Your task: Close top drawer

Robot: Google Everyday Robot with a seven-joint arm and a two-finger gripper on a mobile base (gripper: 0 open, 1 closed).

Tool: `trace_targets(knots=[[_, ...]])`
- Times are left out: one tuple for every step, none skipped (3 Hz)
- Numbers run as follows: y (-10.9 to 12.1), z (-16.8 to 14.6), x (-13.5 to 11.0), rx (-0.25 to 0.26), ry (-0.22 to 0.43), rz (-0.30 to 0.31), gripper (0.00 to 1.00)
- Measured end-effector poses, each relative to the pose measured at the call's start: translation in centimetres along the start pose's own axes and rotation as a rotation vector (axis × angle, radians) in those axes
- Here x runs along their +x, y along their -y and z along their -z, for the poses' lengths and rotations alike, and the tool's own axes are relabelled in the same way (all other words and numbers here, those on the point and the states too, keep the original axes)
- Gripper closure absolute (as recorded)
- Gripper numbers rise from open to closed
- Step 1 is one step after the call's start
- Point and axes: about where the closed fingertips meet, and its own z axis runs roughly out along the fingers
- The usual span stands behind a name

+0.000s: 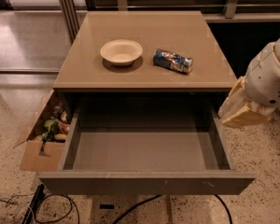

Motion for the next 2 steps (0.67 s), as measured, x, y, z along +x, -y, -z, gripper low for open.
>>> trace_targets(knots=[[-3.5, -4.3, 1.0, -0.091, 0.067, -0.035, 0.91], [-4.5, -5.3, 1.3, -0.118, 0.073, -0.05, 1.0]])
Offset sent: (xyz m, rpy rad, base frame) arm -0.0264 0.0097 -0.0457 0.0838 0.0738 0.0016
